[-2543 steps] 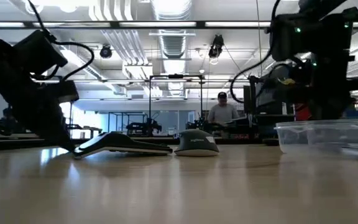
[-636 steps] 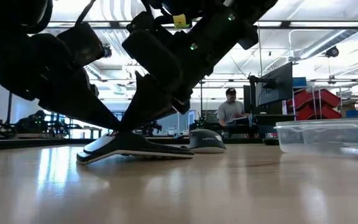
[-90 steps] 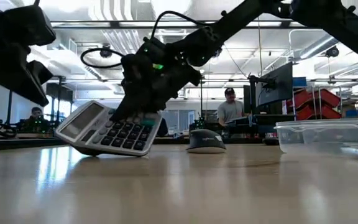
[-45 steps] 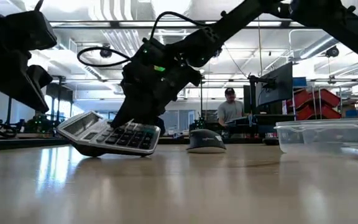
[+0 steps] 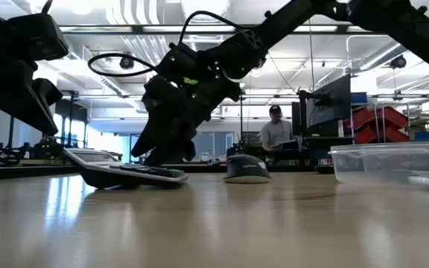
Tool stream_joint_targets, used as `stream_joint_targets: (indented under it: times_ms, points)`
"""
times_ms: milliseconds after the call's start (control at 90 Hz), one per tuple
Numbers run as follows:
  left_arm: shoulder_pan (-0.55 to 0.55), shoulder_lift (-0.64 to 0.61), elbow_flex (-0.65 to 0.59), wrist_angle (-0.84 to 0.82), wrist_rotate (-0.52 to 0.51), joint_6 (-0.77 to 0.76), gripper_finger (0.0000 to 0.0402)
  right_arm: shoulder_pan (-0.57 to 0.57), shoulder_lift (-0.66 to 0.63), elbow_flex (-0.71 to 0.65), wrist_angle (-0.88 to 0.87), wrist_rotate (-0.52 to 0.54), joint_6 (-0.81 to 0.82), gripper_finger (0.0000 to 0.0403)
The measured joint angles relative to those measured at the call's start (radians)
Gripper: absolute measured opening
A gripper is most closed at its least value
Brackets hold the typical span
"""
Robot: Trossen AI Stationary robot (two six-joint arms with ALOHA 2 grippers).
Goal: Insert battery
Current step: Insert the brown battery into the calculator battery compartment
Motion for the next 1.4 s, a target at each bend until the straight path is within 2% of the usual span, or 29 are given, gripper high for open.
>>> stream_joint_targets:
  times_ms: [156,322,600,722,789,967,1156,1400]
  points:
    - [0.0,0.0,0.0,0.0,0.003,-0.011,0.0027,0.0,-0.018,0.0,-0.029,0.0,-0.021,0.0222]
    - [0.0,0.0,0.0,-0.024,0.051,-0.049,0.0027,0.013,-0.088,0.0,-0.134,0.006,-0.091,0.021]
    - [0.0,-0.002,0.0,-0.064,0.093,-0.094,0.0027,0.125,-0.159,0.001,-0.365,0.253,-0.21,0.0192]
    - [0.0,-0.005,0.0,-0.075,0.148,-0.102,0.0027,0.183,-0.158,-0.001,-0.469,0.289,-0.244,0.0186]
    - [-0.001,-0.007,0.0,-0.092,0.167,-0.116,0.0027,0.213,-0.158,-0.007,-0.469,0.318,-0.246,0.0182]
    - [-0.001,-0.01,0.0,-0.116,0.179,-0.131,0.0027,0.273,-0.158,-0.012,-0.488,0.498,-0.237,0.0167]
    - [0.0,-0.011,0.0,-0.116,0.179,-0.138,0.0027,0.292,-0.158,-0.069,-0.48,0.505,-0.202,0.0149]
    - [0.0,-0.012,0.0,-0.116,0.177,-0.138,0.0027,0.285,-0.159,-0.176,-0.364,0.522,-0.189,0.0123]
